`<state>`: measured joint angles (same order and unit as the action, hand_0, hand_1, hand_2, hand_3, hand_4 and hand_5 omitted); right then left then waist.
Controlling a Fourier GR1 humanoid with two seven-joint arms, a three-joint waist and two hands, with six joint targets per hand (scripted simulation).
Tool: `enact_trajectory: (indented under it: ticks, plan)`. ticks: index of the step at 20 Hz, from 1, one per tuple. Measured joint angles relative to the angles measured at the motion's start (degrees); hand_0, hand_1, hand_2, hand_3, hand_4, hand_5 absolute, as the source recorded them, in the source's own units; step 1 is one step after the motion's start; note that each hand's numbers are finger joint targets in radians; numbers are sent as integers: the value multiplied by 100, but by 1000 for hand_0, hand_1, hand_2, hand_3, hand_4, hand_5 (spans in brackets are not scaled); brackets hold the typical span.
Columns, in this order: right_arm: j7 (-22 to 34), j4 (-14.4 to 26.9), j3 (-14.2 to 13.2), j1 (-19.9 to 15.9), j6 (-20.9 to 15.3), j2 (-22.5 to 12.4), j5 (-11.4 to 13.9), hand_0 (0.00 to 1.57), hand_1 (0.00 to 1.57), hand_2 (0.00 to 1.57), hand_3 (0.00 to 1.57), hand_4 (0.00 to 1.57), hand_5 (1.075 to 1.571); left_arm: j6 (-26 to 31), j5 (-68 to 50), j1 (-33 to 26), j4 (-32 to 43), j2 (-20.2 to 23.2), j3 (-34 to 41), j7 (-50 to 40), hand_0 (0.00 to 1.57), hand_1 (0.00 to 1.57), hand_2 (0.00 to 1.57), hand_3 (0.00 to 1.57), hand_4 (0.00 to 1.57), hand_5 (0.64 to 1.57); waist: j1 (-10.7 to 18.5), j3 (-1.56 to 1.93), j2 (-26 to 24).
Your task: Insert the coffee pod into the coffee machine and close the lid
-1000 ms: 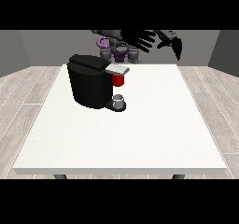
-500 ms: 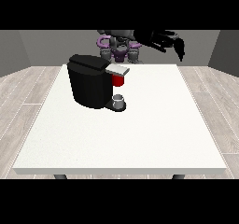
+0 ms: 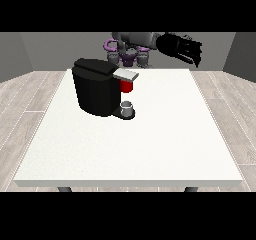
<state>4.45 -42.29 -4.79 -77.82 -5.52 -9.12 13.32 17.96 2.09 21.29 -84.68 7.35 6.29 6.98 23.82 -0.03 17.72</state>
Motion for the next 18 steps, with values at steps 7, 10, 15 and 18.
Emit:
enact_trajectory:
  ticks: [7, 10, 15, 18]
  plan:
    - [-152, 179, -165, -247, 42, -41, -91, 0, 0, 0, 0, 0, 1571, 56, -83, 117, 15, 44, 29, 4, 0, 0, 0, 0, 318, 1571, 33, 0, 191]
    - [-320, 211, -185, -157, 145, -11, -146, 0, 0, 0, 0, 0, 1571, 50, -92, 29, 2, 26, 24, 33, 0, 0, 0, 0, 341, 1571, -42, 1, 106]
    - [-731, 40, 0, 223, 161, 534, -194, 0, 0, 0, 0, 181, 1571, 24, -27, -266, 148, 15, 27, 154, 0, 0, 0, 0, 246, 1571, -320, 2, -259]
    - [-1012, -137, 268, 702, 208, 727, -422, 0, 0, 0, 0, 259, 1571, -26, 6, -406, 366, -7, 56, 157, 0, 0, 0, 0, 266, 1571, -535, 1, -587]
